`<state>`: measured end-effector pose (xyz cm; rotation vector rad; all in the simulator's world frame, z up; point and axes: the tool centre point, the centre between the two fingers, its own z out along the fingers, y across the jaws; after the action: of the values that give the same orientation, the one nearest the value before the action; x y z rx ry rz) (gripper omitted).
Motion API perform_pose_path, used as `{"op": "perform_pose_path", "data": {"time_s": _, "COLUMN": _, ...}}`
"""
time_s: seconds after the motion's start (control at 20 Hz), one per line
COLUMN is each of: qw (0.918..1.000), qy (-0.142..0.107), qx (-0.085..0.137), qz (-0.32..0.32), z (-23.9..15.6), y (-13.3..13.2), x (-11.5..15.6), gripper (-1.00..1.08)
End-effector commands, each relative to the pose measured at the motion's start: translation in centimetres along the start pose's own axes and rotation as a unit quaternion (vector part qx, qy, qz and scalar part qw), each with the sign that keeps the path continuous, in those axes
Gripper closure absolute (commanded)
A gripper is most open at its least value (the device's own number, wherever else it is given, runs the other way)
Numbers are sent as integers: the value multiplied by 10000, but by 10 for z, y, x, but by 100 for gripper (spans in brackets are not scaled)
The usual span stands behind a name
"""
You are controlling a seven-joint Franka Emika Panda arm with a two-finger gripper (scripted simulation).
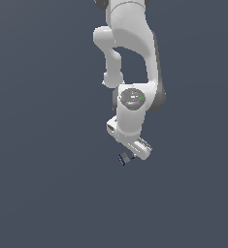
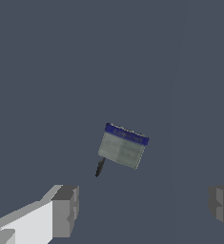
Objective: Pick up the object and move it to a goal position.
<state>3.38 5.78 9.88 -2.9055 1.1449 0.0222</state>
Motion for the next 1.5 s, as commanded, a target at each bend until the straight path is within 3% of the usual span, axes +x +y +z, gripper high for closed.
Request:
{"op": "perform_pose_path", "data": {"time_s": 0.0, "qw": 9994, "qy": 15, "qx": -9, "qz": 347, "z": 7, "y": -2, "x": 1, "gripper": -92}}
{"op": "perform_pose_path", "data": {"time_s": 0.65, "qw": 9880, "qy": 95, "qx": -39, "qz": 1542, "z": 33, "y": -11, "x": 3, "gripper": -92}}
{"op": "perform_pose_path", "data": {"time_s": 1.15, "qw": 9857, "qy": 106, "qx": -43, "qz": 1683, "z": 38, "y": -12, "x": 3, "gripper": -92}}
{"op": "perform_pose_path", "data": {"time_s": 1.45, "qw": 9854, "qy": 107, "qx": -43, "qz": 1697, "z": 61, "y": -11, "x": 3, "gripper": -92}}
